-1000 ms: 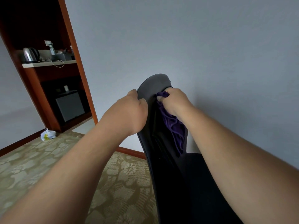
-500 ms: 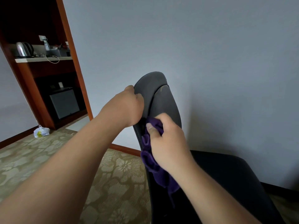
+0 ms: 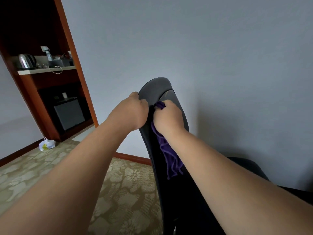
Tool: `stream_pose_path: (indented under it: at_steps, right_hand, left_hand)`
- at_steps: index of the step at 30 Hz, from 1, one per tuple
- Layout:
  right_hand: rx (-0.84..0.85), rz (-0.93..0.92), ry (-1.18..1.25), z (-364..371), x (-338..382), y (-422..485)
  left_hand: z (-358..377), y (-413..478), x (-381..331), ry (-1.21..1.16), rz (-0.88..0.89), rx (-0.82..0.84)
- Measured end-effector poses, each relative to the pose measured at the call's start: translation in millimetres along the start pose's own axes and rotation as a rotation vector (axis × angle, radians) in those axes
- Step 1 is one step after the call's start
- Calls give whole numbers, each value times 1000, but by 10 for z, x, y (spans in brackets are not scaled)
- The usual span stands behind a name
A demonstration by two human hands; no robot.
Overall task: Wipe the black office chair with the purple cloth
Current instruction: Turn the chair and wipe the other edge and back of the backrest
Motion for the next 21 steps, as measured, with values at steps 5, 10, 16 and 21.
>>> stream_pose_path:
  at_steps: [5,10,16,21]
  right_hand:
    - [-12,-48,-11,-58,-69,-351]
    - [-241,-273,126,-72,-276,-994]
    - [-258,-479,-88,-98,-789,-1438]
    - [-247,-416,-56,-224,-710,-1318]
  left_hand:
    - [17,-18,-5,18,1,-8]
    - [-4,-81,-60,28,-9,-7]
    - [-46,-195,-125,0,-25,12]
    - [-40,-232,-187,-2,-47,19]
Point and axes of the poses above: each hand's wrist, its own y-axis towards the middle knuckle, its own z-axis out of the palm, x = y × z, the point moved 5 cm from there along y, towards the middle knuckle, and after that the axes turned 3 degrees about z, right-handed, at the moved point
